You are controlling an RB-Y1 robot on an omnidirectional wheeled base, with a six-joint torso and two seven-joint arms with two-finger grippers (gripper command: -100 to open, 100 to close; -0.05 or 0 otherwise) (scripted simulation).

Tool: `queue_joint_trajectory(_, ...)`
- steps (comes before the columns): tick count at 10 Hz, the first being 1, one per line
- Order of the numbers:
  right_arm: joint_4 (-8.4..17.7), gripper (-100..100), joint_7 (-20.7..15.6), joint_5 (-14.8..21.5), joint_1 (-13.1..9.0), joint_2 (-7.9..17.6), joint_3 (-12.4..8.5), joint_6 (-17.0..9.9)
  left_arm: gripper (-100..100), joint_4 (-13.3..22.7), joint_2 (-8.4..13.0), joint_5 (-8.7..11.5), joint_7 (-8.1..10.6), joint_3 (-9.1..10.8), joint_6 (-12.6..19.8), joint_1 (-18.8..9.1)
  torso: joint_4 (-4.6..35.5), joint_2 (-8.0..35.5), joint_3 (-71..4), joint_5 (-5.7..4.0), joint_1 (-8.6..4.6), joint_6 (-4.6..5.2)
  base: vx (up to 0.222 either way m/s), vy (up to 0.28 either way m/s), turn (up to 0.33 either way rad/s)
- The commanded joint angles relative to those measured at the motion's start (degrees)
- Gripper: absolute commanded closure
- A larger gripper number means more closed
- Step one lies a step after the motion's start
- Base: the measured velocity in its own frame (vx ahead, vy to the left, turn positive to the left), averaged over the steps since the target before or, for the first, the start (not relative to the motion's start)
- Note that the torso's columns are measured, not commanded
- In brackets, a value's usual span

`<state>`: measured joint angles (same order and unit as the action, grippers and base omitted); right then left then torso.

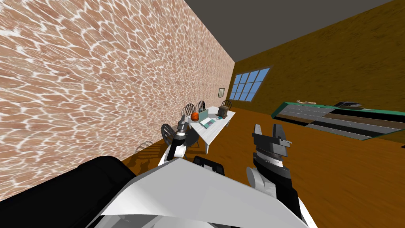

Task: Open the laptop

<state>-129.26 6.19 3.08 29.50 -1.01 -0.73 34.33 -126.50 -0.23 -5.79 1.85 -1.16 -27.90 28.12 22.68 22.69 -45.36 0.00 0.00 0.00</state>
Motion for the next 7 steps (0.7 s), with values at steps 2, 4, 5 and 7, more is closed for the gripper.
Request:
queue_joint_trajectory(2, 0.0, 0, 0.0, 0.0, 0.0, 0.0, 0.0, 0.0, 0, 0.0, 0.0, 0.0, 0.0, 0.0, 0.0, 0.0, 8.46, 8.47, -16.91, 0.0, 0.0, 0.0, 0.0, 0.0, 0.0)
queue_joint_trajectory(4, 0.0, 0, 0.0, 0.0, 0.0, 0.0, 0.0, 0.0, -100, 0.79, 2.41, 0.11, 0.4, 0.58, 1.17, -1.63, 16.92, 16.93, -33.83, 0.0, 0.0, 0.0, -0.006, -0.019, 0.004)
queue_joint_trajectory(5, 0.02, 0, 0.0, 0.0, 0.0, -0.01, 0.0, 0.0, -100, 1.35, 3.59, 0.16, 0.66, 0.97, 1.95, -2.7, 18.82, 18.9, -37.75, -0.02, -0.1, 0.01, -0.024, -0.071, 0.012)
queue_joint_trajectory(7, 0.03, 0, 0.0, 0.0, 0.0, -0.01, 0.01, -0.01, -100, 2.94, 6.07, 0.29, 1.36, 2.02, 4.04, -5.57, 19.54, 19.56, -39.13, -0.04, -0.12, 0.0, -0.033, -0.086, 0.013)
